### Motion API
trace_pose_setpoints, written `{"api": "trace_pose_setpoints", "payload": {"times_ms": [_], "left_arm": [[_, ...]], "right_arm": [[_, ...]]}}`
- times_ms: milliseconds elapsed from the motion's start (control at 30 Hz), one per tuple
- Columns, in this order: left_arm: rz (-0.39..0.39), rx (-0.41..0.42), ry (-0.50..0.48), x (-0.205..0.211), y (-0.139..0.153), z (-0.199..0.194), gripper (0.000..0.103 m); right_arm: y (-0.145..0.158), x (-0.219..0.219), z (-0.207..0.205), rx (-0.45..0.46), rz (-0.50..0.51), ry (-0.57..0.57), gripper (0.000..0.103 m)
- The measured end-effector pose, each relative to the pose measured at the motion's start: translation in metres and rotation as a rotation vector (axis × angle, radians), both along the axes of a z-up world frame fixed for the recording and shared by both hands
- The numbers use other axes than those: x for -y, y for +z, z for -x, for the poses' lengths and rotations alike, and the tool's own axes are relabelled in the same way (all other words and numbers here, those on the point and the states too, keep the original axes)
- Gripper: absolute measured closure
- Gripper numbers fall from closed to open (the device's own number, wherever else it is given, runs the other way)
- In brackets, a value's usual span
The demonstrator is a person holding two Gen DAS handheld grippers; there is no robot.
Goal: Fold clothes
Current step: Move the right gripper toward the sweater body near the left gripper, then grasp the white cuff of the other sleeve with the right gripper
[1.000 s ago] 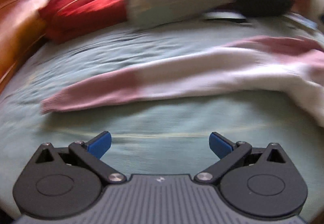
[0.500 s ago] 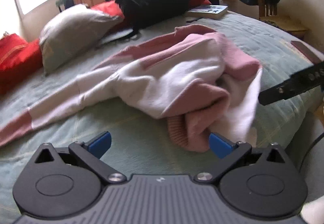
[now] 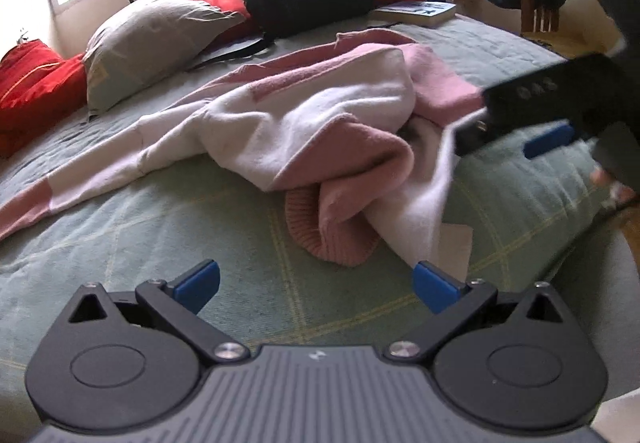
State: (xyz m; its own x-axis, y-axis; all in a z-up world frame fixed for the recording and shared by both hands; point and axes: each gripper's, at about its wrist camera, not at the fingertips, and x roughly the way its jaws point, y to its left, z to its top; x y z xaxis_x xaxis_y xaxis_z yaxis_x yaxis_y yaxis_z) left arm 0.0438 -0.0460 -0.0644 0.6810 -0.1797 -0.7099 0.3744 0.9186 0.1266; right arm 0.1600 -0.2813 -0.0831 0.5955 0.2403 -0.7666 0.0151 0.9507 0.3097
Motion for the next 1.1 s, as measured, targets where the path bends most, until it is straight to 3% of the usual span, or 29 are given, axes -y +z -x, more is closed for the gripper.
{"api": "trace_pose_setpoints", "payload": {"times_ms": [133, 300, 500, 600, 1100], "left_arm": [[0.005, 0.019, -0.008, -0.007, 0.003, 0.002, 0.001], [0.048, -0.022, 0.010, -0.019, -0.003, -0.006, 0.001], [0.058, -0.020, 0.018, -0.025, -0.006, -0.008, 0.001], [0.071, -0.027, 0.046, -0.032, -0.006, -0.010, 0.001], [0.047, -0.074, 0.050, -0.017, -0.014, -0.017, 0.001]], "right_arm": [[0.013, 0.003, -0.004, 0.035, 0.011, -0.027, 0.000], [0.018, 0.012, -0.007, 0.039, 0.029, -0.092, 0.000], [-0.007, -0.002, -0.030, -0.019, 0.111, -0.063, 0.000], [-0.020, 0.002, -0.040, -0.023, 0.191, -0.104, 0.000], [-0.015, 0.104, -0.065, 0.058, 0.434, -0.312, 0.000]]}}
